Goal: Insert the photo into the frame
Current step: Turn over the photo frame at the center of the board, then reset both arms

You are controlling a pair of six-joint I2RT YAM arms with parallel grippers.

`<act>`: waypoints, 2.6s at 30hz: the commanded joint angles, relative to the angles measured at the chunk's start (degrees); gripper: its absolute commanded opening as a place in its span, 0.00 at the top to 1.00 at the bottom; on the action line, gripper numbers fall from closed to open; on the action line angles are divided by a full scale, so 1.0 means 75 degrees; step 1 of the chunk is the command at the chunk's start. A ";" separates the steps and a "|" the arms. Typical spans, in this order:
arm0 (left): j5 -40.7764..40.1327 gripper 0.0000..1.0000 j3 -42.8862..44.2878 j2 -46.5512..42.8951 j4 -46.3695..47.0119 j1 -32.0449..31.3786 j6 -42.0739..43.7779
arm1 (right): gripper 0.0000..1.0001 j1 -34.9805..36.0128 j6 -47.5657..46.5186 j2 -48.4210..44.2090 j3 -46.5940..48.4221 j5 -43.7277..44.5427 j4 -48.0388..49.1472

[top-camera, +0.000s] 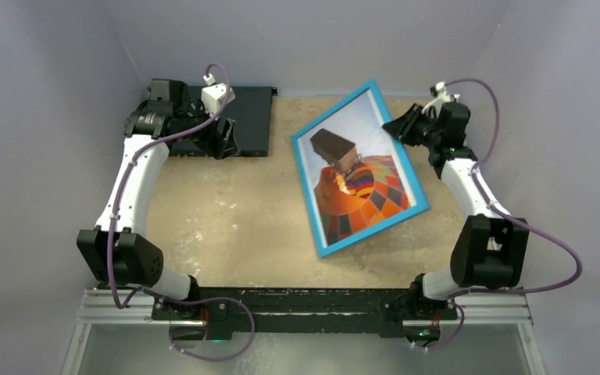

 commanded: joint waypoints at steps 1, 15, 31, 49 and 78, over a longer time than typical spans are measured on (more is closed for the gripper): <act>-0.0342 0.26 -0.0139 0.0066 -0.0321 0.0214 -0.0037 | 0.77 0.0163 0.0500 -0.0039 -0.1303 -0.0986 0.0828; -0.1120 0.24 -0.1886 -0.0413 0.0903 0.0455 0.0221 | 0.72 -0.0239 0.1760 -0.0523 -0.4037 -0.0224 0.3762; -0.1565 0.17 -0.3267 -0.0549 0.2138 0.0684 -0.0022 | 0.01 -0.0376 0.1134 -0.0104 -0.4308 0.1151 0.3409; -0.3015 0.10 -0.7277 -0.0919 0.9427 0.1097 -0.2382 | 0.01 -0.0365 -0.0220 -0.1131 -0.4189 0.5495 0.3530; -0.3791 0.04 -1.0134 0.1384 1.6986 0.0782 -0.2916 | 0.01 0.1008 -0.3222 0.0793 -0.6818 0.4936 1.1097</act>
